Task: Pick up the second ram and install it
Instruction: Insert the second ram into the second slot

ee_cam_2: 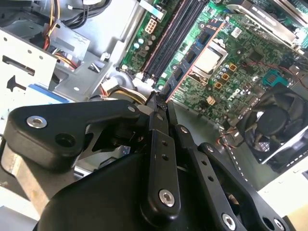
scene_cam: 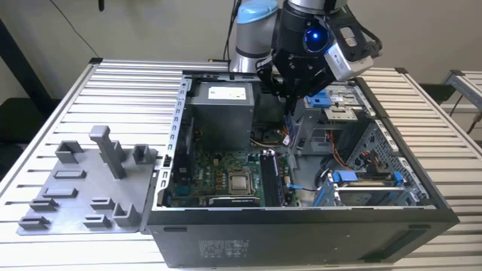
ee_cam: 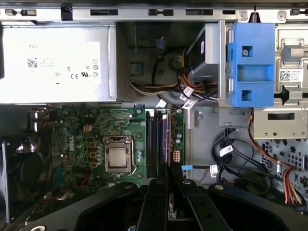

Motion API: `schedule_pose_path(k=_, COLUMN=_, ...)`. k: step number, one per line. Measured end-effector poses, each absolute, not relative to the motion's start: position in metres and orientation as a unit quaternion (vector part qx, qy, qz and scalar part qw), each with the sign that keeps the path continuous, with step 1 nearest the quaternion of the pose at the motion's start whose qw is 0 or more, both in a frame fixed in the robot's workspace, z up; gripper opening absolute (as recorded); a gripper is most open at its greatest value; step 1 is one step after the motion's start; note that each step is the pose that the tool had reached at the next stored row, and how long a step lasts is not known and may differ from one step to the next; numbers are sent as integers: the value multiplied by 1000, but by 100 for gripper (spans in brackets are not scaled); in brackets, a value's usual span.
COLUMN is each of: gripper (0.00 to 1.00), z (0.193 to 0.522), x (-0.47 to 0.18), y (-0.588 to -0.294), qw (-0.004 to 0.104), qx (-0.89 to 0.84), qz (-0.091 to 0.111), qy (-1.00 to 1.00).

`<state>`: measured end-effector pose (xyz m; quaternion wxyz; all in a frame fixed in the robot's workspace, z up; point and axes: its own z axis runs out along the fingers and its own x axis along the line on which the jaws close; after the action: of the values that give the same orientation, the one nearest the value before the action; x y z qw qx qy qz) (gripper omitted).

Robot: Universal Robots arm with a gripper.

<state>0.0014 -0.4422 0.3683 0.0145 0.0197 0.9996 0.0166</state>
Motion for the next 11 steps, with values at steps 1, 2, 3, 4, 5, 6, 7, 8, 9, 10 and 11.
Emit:
schedule_pose_path(k=1, gripper=14, z=367, x=1, y=-442, qw=15, qx=20, qz=17, qy=1000)
schedule_pose_path(k=2, gripper=14, z=366, x=1, y=-442, qw=15, qx=20, qz=17, qy=1000)
schedule_pose_path(k=3, gripper=14, z=365, x=1, y=-442, qw=15, qx=20, qz=17, qy=1000)
schedule_pose_path(k=4, gripper=14, z=364, x=1, y=-442, qw=15, qx=20, qz=17, qy=1000)
schedule_pose_path(k=5, gripper=14, z=363, x=1, y=-442, qw=15, qx=20, qz=17, qy=1000)
schedule_pose_path(k=6, gripper=14, z=362, x=1, y=-442, qw=15, qx=20, qz=17, qy=1000)
schedule_pose_path(k=7, gripper=14, z=361, x=1, y=-442, qw=15, qx=20, qz=17, qy=1000)
schedule_pose_path(k=8, gripper=14, z=360, x=1, y=-442, qw=15, qx=20, qz=17, qy=1000)
schedule_pose_path(k=9, gripper=14, z=359, x=1, y=-442, qw=15, qx=20, qz=17, qy=1000)
schedule_pose_path(k=10, gripper=14, z=358, x=1, y=-442, qw=15, qx=20, qz=17, qy=1000)
schedule_pose_path(k=11, gripper=14, z=357, x=1, y=-442, qw=15, qx=20, qz=17, qy=1000)
